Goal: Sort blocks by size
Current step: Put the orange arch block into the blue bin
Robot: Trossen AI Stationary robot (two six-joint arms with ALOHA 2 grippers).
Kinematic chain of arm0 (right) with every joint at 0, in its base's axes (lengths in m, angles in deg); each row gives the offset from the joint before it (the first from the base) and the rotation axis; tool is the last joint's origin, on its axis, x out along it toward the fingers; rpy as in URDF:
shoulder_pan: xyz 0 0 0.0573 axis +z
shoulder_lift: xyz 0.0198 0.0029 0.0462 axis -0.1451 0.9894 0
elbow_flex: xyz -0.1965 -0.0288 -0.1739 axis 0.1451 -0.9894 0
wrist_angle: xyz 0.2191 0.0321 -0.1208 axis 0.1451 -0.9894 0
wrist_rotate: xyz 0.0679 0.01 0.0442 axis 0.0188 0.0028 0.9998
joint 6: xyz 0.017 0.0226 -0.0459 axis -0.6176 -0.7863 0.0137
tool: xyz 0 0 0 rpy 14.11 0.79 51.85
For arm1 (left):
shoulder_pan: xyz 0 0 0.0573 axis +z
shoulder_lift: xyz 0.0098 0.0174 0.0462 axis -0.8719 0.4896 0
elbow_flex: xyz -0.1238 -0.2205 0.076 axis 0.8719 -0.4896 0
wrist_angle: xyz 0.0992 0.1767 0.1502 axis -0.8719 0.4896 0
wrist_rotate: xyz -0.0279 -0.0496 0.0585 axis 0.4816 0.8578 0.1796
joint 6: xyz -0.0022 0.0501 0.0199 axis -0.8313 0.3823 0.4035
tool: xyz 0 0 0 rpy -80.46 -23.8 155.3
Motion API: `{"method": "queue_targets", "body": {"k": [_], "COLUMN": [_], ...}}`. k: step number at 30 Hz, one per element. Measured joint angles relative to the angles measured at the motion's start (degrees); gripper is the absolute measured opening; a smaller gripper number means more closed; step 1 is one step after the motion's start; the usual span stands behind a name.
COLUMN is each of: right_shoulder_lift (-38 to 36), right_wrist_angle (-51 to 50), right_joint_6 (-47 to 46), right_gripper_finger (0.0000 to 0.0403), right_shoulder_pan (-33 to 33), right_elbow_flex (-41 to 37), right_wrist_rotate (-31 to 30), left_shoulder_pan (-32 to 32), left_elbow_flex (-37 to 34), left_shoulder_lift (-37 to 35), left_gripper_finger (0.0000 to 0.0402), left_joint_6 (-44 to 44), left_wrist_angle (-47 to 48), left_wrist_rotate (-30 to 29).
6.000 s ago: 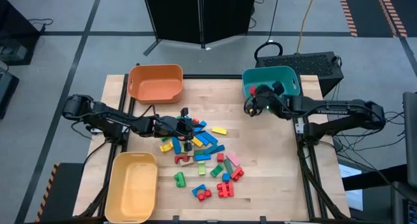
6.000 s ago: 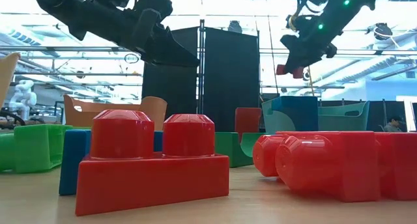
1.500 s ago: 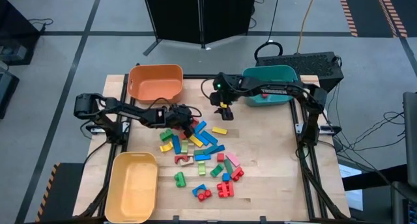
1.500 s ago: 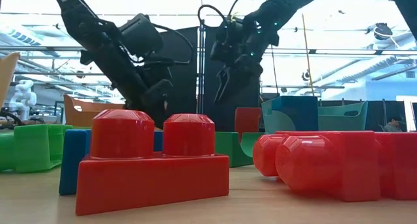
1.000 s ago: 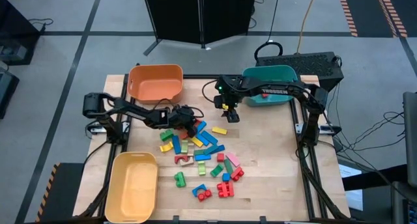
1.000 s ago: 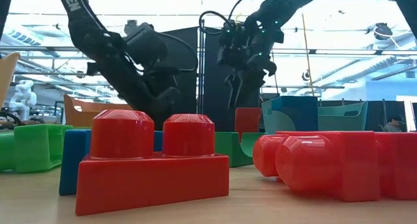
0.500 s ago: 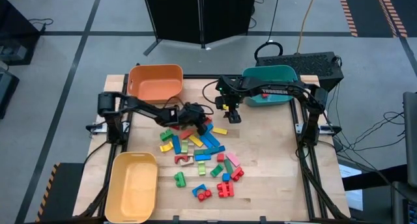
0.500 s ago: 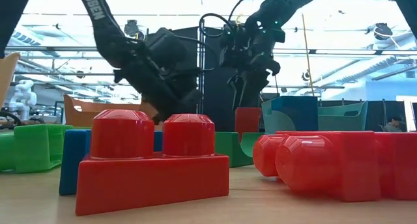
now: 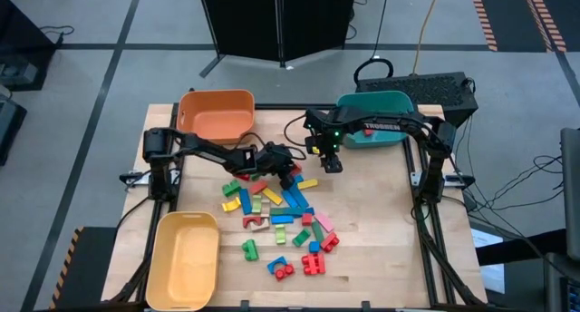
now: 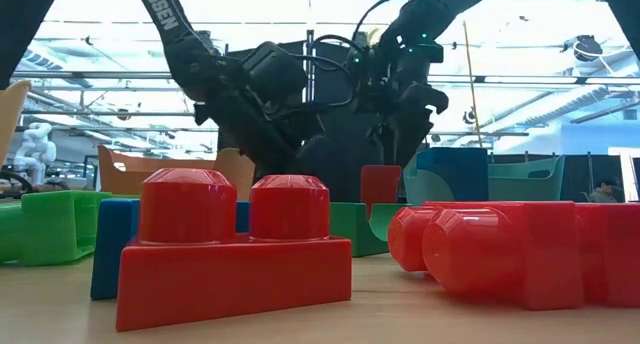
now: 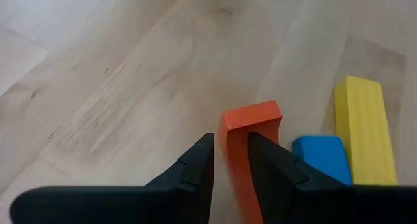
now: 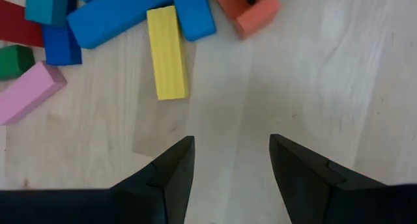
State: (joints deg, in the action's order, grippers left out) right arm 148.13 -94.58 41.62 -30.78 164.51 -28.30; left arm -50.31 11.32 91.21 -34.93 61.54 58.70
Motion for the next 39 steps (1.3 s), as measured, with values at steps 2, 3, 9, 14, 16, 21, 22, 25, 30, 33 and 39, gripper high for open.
{"method": "queue_targets", "body": {"k": [2, 3, 9, 14, 16, 21, 22, 25, 30, 33, 39], "right_shoulder_lift": [0.0, 0.0, 0.0, 0.0, 0.0, 0.0, 0.0, 0.0, 0.0, 0.0, 0.0], "right_wrist_angle": [0.6, 1.5, 6.8, 5.1, 4.2, 4.1, 4.2, 4.2, 4.2, 4.3, 4.5], "right_joint_6": [0.0, -0.1, 0.2, 0.6, 0.8, 1.1, 1.1, 1.2, 1.2, 1.2, 1.2], "right_gripper_finger": [0.0185, 0.0185, 0.0185, 0.0185, 0.0185, 0.0185, 0.0185, 0.0185, 0.0185, 0.0185, 0.0185], "right_shoulder_pan": [-0.1, -0.1, 0.0, 0.0, -0.1, -0.1, -0.1, -0.1, -0.1, -0.1, -0.1], "right_elbow_flex": [0.0, 0.0, 0.0, 0.0, -0.1, -0.1, -0.1, -0.1, -0.1, -0.1, -0.1], "right_wrist_rotate": [0.0, 0.0, 3.3, 3.2, 3.2, 3.2, 3.2, 3.2, 3.2, 3.2, 3.2], "left_shoulder_pan": [-0.3, -0.4, -2.1, -4.8, -5.9, -8.3, -8.6, -9.1, -8.9, -8.9, -8.9], "left_elbow_flex": [0.1, 0.1, 0.1, -0.7, -0.9, -1.0, -1.0, -1.0, -1.0, -1.0, -1.0], "left_shoulder_lift": [-0.7, -1.3, -4.9, -6.0, -6.0, -6.0, -6.0, -6.0, -5.9, -5.6, -3.1], "left_gripper_finger": [0.0093, 0.0093, 0.0093, 0.0094, 0.0099, 0.0154, 0.017, 0.022, 0.0287, 0.0301, 0.0289], "left_joint_6": [0.1, 0.2, 1.5, 1.5, 1.2, -0.8, -1.5, -3.2, -5.0, -5.1, -5.2], "left_wrist_angle": [-0.2, 0.4, 3.7, 6.8, 6.6, 7.0, 7.2, 8.6, 9.7, 9.6, 9.1], "left_wrist_rotate": [0.0, 0.0, 0.0, -1.2, -1.2, -3.8, -5.2, -10.2, -11.9, -11.8, -11.8]}}
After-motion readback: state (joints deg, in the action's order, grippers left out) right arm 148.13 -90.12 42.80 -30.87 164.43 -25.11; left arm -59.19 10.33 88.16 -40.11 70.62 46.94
